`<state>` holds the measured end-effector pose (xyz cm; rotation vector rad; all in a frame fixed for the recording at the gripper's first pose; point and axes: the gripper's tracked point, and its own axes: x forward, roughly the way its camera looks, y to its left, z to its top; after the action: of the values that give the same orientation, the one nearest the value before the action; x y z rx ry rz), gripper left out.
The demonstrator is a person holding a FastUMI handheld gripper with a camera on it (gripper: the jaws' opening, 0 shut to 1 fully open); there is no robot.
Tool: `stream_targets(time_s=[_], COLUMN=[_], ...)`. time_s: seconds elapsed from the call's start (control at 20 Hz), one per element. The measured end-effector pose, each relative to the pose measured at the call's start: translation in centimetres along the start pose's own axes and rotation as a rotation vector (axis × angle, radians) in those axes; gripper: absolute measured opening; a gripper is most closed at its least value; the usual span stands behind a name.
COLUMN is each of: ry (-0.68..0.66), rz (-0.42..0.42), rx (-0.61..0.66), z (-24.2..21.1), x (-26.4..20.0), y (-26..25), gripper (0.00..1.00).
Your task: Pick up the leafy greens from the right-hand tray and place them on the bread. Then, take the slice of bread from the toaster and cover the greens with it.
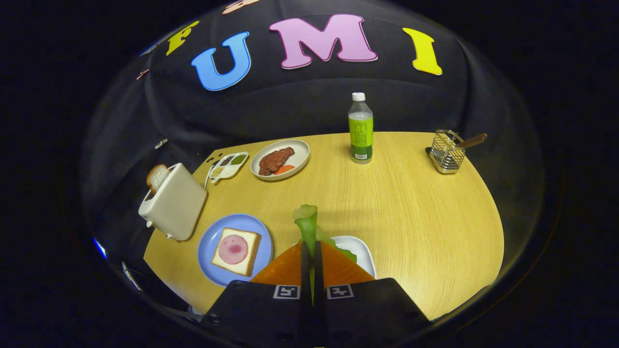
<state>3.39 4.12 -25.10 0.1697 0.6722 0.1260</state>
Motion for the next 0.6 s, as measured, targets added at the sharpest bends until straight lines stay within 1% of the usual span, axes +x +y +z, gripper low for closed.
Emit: stream_targets(time_s=[0.25, 0.6], ry=[-0.018, 0.024], rz=[0.059, 0.086], rx=[-0.041, -0.107], z=[1.6, -0.1], x=[0.9, 5.1], y=[4.9, 11.1], gripper=[0.05, 0.05])
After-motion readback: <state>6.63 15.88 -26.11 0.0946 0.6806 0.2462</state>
